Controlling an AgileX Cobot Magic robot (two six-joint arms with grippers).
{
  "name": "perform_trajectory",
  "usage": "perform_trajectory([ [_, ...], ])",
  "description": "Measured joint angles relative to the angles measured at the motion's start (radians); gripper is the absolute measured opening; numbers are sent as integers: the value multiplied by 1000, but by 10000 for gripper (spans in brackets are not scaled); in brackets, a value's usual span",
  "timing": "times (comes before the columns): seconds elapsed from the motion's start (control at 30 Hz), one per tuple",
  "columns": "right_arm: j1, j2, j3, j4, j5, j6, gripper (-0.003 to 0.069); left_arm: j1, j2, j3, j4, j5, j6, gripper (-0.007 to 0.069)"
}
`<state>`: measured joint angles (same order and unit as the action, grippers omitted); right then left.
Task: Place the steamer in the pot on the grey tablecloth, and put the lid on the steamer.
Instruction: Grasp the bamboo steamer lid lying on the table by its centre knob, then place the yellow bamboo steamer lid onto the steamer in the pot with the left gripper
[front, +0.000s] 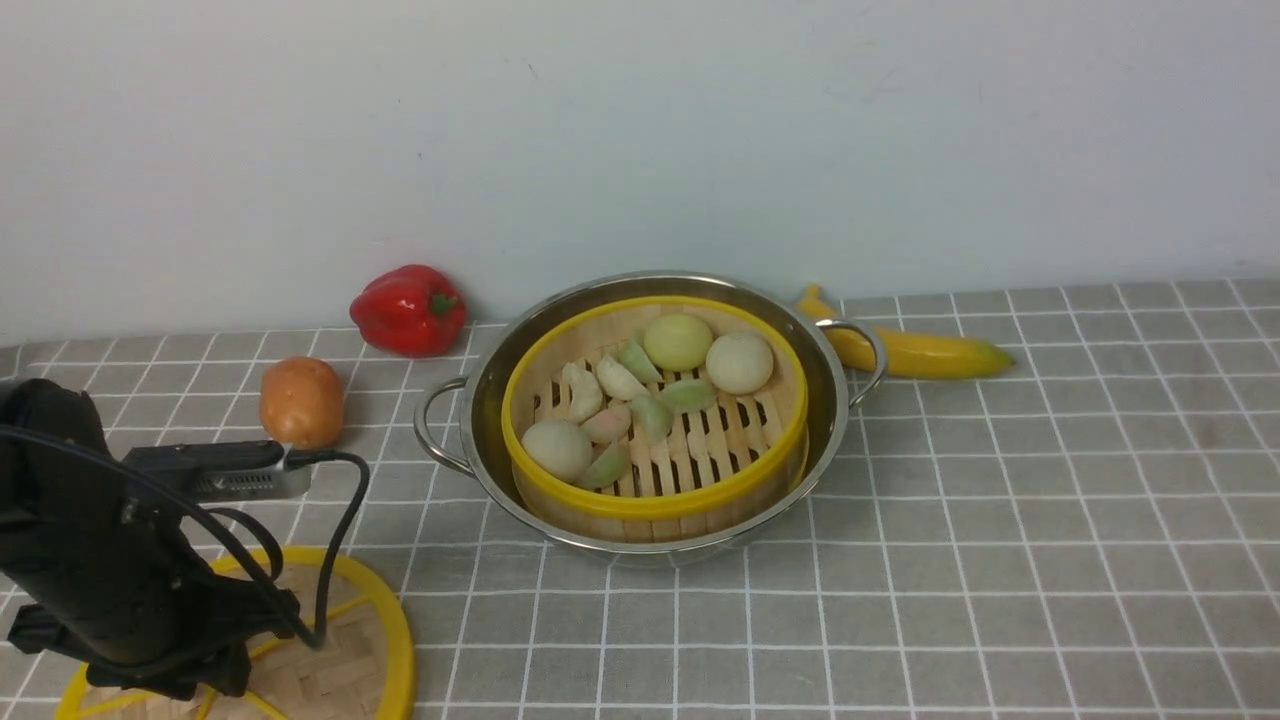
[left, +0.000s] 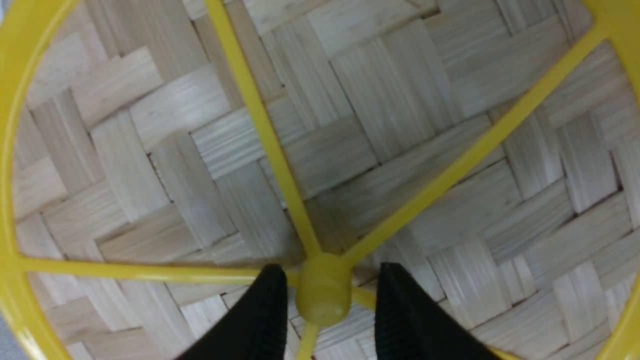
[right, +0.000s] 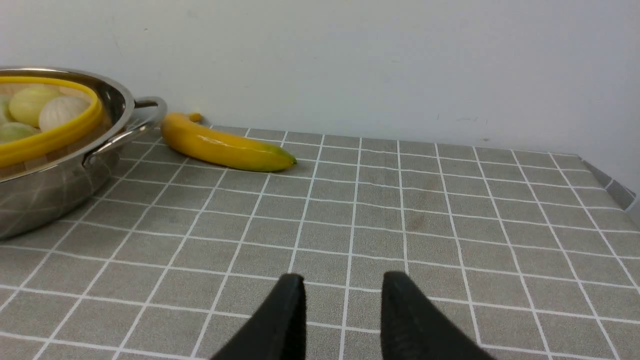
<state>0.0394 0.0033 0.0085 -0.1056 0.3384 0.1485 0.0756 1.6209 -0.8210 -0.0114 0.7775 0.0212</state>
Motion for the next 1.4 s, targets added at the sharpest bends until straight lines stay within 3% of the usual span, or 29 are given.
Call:
perform_trajectory([
  [0.17,0,0,0,0,0,0,240,0,5,-2,0,-2,-3,230],
  [0.33,0,0,0,0,0,0,240,0,3,-2,1,-1,-1,116],
  [0.67,0,0,0,0,0,0,240,0,-72,-50,4,20,22,117],
  [1.0,0,0,0,0,0,4,240,-5,-217,-366,-23,196,219,117],
  [1.1,0,0,0,0,0,5,240,-61,-214,-491,-38,218,359,117],
  [1.4,0,0,0,0,0,7,240,-276,-39,-726,-56,285,501,117],
])
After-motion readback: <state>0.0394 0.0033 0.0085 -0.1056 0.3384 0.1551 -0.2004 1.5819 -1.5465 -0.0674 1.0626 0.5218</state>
